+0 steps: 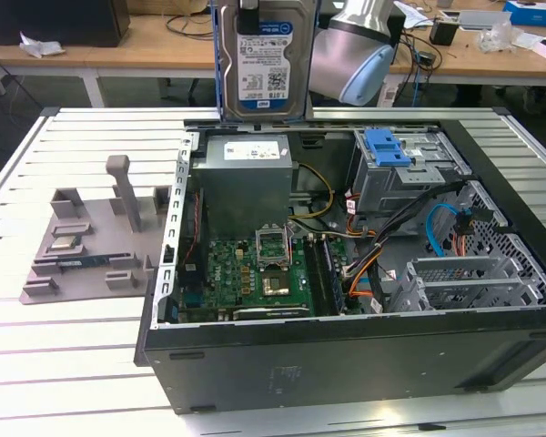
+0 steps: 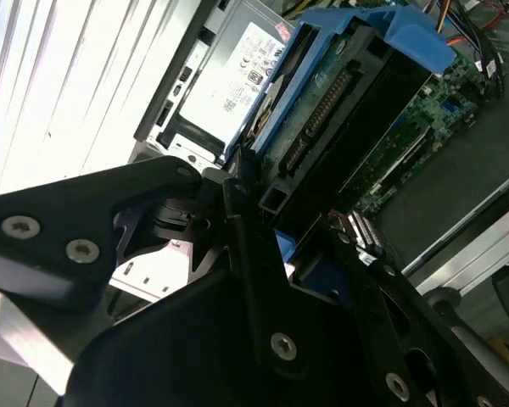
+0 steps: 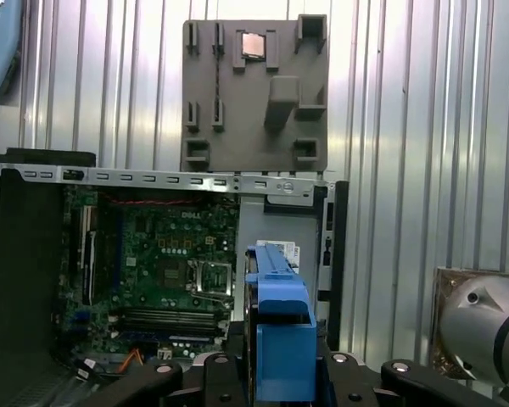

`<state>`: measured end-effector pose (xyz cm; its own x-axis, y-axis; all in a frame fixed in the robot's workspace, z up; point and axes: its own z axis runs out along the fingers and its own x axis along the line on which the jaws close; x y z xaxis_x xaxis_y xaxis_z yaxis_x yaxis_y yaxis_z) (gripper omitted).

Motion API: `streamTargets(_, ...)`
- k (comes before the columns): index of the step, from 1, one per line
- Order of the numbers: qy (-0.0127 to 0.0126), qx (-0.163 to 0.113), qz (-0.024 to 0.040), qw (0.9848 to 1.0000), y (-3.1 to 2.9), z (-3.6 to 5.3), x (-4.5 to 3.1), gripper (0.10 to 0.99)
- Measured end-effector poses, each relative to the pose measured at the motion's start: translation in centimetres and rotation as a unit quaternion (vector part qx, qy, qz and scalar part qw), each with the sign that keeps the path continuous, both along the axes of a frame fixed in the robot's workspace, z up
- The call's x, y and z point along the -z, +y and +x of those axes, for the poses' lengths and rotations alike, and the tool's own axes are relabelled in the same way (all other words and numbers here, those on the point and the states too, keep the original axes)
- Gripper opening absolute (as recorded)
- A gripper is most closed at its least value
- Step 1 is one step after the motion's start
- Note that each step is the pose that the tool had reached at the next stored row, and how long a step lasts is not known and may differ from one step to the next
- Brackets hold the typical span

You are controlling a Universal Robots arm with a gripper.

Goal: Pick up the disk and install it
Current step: 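Pick up the disk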

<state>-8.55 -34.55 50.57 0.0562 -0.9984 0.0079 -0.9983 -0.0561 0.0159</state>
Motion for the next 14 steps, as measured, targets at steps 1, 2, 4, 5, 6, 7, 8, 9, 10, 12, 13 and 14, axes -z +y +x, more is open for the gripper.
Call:
streamTargets(1,0.0,0.0,0.0,1.0,-0.29,0.01,0.01,0.365)
streamTargets(2,0.0,0.0,0.0,1.0,-0.55,0.01,0.0,0.365)
streamTargets(4,0.0,0.0,0.0,1.0,-1.27,0.02,0.01,0.365)
streamTargets(5,0.0,0.0,0.0,1.0,-1.57,0.02,0.01,0.365)
streamTargets(6,0.0,0.0,0.0,1.0,-1.88,0.02,0.01,0.365)
streamTargets(7,0.0,0.0,0.0,1.0,-2.17,0.03,0.01,0.365)
streamTargets(8,0.0,0.0,0.0,1.0,-2.45,0.03,0.02,0.365)
streamTargets(9,0.0,0.0,0.0,1.0,-2.72,0.04,0.01,0.365)
streamTargets(10,0.0,0.001,0.0,1.0,-3.07,0.04,0.01,0.365)
streamTargets(12,0.0,0.001,0.0,1.0,-3.86,0.05,0.02,0.365)
streamTargets(13,0.0,0.001,0.0,1.0,-4.44,0.06,0.02,0.365)
streamTargets(14,0.0,0.001,0.0,1.0,-4.96,0.07,0.03,0.365)
